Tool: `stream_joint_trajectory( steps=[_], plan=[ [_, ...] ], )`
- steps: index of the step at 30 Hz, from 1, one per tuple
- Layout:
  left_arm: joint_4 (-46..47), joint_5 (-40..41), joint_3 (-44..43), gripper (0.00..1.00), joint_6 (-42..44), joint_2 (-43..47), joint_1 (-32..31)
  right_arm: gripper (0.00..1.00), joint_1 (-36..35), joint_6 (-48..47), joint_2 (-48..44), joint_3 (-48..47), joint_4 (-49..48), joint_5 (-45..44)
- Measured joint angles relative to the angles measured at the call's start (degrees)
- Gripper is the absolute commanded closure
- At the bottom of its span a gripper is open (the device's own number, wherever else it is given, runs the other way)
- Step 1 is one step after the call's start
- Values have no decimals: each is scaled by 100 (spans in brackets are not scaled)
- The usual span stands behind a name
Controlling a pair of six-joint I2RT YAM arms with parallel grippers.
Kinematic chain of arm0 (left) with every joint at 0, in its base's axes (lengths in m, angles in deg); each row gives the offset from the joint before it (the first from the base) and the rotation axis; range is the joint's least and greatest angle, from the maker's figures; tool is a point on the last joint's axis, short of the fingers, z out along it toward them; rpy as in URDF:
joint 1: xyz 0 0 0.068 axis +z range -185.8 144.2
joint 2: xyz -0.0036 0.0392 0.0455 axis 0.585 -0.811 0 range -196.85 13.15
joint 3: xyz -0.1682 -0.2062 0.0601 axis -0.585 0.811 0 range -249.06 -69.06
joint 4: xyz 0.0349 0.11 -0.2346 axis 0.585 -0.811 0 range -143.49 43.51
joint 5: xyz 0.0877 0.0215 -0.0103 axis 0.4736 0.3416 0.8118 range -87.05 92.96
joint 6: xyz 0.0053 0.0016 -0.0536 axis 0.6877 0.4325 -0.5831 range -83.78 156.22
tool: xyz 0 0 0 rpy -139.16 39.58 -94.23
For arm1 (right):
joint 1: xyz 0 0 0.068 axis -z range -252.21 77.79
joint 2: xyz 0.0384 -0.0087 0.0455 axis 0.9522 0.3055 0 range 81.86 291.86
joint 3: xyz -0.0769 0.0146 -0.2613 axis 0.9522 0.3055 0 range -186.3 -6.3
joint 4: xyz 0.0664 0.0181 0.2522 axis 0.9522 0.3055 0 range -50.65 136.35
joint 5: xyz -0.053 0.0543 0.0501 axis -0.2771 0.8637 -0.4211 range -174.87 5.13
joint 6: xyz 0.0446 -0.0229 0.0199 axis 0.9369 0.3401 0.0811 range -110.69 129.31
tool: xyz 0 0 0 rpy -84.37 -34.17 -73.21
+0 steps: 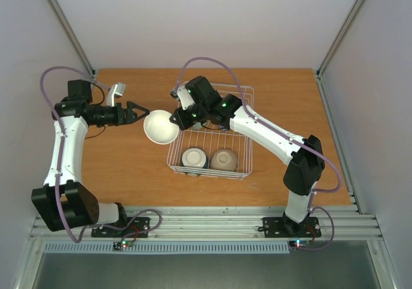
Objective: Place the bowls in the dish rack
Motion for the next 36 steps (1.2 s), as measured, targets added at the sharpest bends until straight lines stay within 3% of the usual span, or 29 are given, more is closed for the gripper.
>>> stream_joint_trajectory(
  steps=[10, 19, 36],
  plan=[
    [-776, -238, -354, 6, -61, -24, -55, 99, 0, -31, -9, 243, -144, -225],
    [-1191, -175, 188, 6, 160, -444, -81, 99, 0, -90, -57, 348, -262, -496],
    [-1561, -1473, 422, 4, 802, -726, -118, 99, 0, -20, -483, 1320, -1375, -334]
  ],
)
